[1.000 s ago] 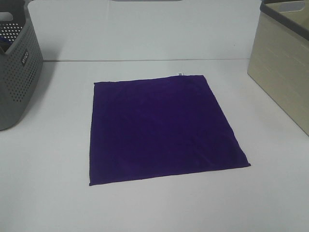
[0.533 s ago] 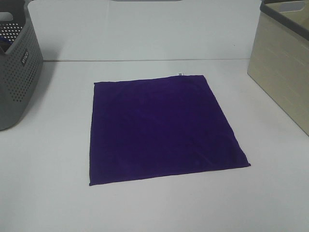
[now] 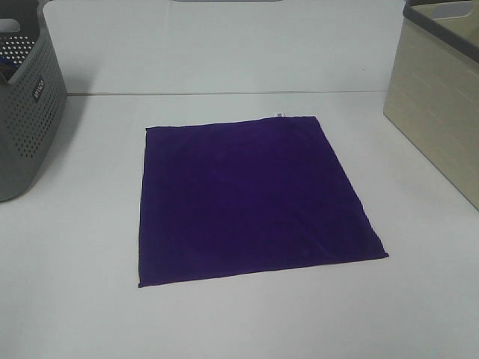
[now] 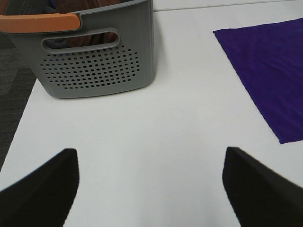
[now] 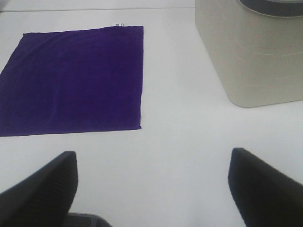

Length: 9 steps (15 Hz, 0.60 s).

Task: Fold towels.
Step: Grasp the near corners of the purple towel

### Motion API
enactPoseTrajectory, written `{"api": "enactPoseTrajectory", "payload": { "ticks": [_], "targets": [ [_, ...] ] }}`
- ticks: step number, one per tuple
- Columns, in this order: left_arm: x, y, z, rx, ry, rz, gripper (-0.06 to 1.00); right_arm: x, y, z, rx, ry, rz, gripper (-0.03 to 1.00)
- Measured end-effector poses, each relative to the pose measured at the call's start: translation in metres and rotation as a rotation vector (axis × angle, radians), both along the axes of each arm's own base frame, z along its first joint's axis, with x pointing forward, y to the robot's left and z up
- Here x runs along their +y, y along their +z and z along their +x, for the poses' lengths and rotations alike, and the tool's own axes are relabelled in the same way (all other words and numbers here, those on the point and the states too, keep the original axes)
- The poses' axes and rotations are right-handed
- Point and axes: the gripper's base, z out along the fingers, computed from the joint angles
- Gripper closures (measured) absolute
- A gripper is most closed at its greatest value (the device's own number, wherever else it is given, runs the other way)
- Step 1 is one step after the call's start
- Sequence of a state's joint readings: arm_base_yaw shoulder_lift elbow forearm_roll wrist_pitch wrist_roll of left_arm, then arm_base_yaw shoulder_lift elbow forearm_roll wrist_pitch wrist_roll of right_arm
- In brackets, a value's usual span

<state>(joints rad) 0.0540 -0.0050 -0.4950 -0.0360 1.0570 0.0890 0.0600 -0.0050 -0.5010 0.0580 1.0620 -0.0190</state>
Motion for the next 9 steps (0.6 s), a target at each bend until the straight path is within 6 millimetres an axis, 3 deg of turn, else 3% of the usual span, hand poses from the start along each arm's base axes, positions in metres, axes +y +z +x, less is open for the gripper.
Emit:
{"api": "enactPoseTrajectory", "payload": {
  "ticks": [5,9],
  "targets": [
    [-0.0006,0.0000,0.0000,0.000,-0.006,-0.004,0.18,0.0000,0.0000,0.0000,0.000,0.000,0.000,0.12],
    [-0.0073,0.0005,0.0001,-0.007,-0.102,0.024,0.06,0.0000,0.0000,0.0000,0.000,0.000,0.000,0.03]
  ]
}}
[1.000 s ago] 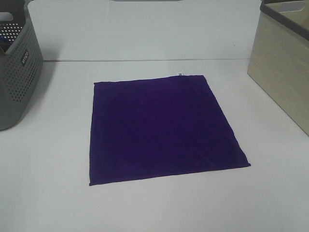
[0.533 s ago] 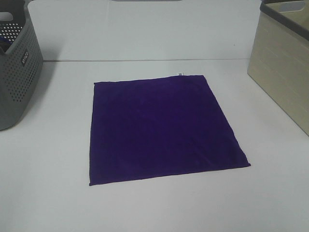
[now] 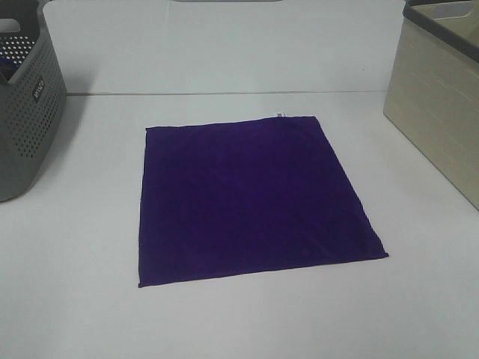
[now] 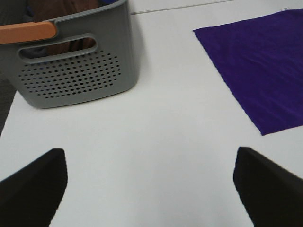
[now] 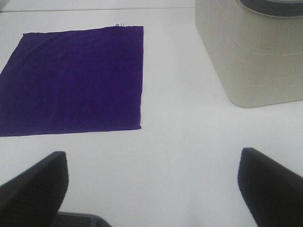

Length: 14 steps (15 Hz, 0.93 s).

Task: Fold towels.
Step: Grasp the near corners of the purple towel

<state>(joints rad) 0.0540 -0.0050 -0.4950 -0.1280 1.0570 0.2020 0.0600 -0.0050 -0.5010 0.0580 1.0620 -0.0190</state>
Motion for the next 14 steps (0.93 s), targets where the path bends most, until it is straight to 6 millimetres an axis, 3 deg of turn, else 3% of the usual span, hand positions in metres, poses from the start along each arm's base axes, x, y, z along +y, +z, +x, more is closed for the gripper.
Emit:
{"api": "enactPoseTrajectory", "payload": {
  "ticks": [4,9,14],
  "targets": [
    [-0.0025,0.0002,-0.0001,-0.002,-0.028,-0.006,0.06,-0.0003,0.0000,0.0000,0.000,-0.003,-0.002,0.01],
    [-0.0005,0.0001,0.0000,0.012,0.087,-0.185,-0.04,-0.0003,0.0000,0.0000,0.000,-0.003,-0.002,0.01],
    [-0.0004,0.0003,0.0001,0.010,0.087,-0.185,-0.05,-0.0003,0.0000,0.0000,0.000,-0.003,-0.002,0.01]
  ]
}}
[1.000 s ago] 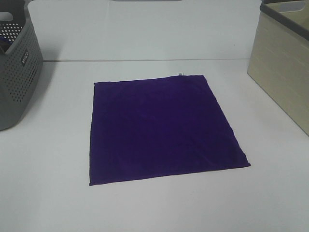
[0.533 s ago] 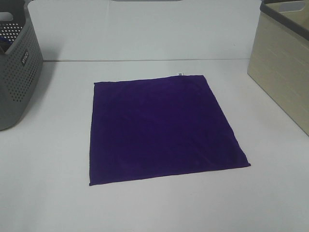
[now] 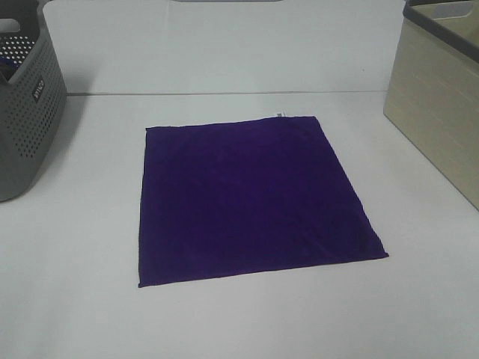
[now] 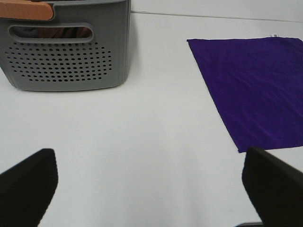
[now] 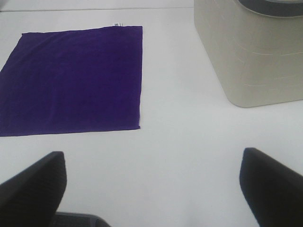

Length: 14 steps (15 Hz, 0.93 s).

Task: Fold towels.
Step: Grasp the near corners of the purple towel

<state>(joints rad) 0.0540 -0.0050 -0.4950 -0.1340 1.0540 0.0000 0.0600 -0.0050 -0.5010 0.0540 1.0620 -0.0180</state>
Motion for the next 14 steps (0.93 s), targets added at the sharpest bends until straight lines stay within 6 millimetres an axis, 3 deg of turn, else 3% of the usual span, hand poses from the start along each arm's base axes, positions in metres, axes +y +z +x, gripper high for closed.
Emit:
{"api": "enactPoseTrajectory", "payload": {
  "ticks": [6,9,10,12,14],
  "targets": [
    [-0.001,0.001,0.003,0.015,-0.006,-0.011,-0.04,0.002,0.001,-0.001,-0.001,0.014,0.020,0.01],
    [-0.001,0.021,0.024,0.181,-0.017,-0.022,-0.04,0.004,0.026,0.016,0.139,0.018,0.027,0.01],
    [0.000,0.037,0.041,0.268,-0.021,-0.025,-0.04,0.005,0.042,0.035,0.236,0.019,0.021,0.01],
    [0.003,0.055,0.093,0.449,-0.053,-0.002,-0.04,0.011,0.065,0.095,0.425,0.045,0.011,0.01],
    [0.003,0.043,0.151,0.604,-0.100,-0.009,-0.04,0.022,0.064,0.163,0.535,0.143,0.014,0.01]
  ]
}}
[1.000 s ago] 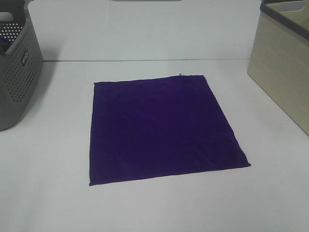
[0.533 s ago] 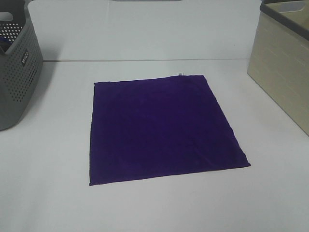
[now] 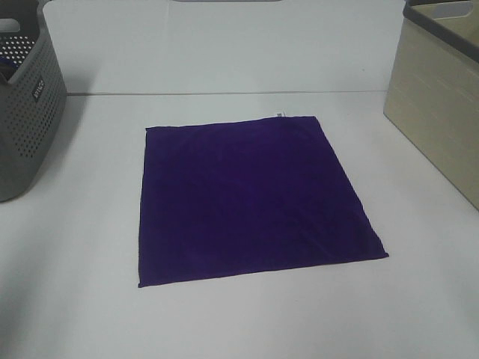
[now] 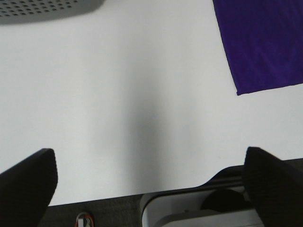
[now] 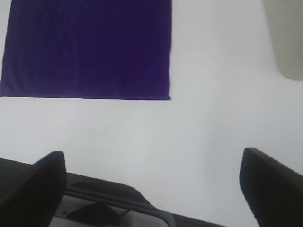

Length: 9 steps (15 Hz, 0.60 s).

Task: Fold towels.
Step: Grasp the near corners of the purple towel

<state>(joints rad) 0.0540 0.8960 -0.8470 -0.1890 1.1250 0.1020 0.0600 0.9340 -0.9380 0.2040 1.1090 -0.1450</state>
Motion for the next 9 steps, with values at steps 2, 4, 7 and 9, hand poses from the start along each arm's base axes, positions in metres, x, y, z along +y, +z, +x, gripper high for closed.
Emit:
{"api": "enactPoseTrajectory", "payload": {
  "ticks": [2,4,7,9],
  "targets": [
    [-0.006,-0.033,0.047,0.131,-0.051,-0.087,-0.04,0.015,-0.024,0.060,0.110,0.110,0.077,0.02],
    [-0.024,-0.078,0.099,0.193,-0.144,-0.323,-0.04,0.031,-0.060,0.112,0.230,0.221,0.200,0.03],
    [-0.035,-0.116,0.127,0.234,-0.181,-0.489,-0.04,0.041,-0.101,0.153,0.334,0.275,0.282,0.03],
    [-0.041,-0.142,0.139,0.262,-0.197,-0.548,-0.04,0.035,-0.129,0.167,0.402,0.273,0.313,0.04]
  ]
}}
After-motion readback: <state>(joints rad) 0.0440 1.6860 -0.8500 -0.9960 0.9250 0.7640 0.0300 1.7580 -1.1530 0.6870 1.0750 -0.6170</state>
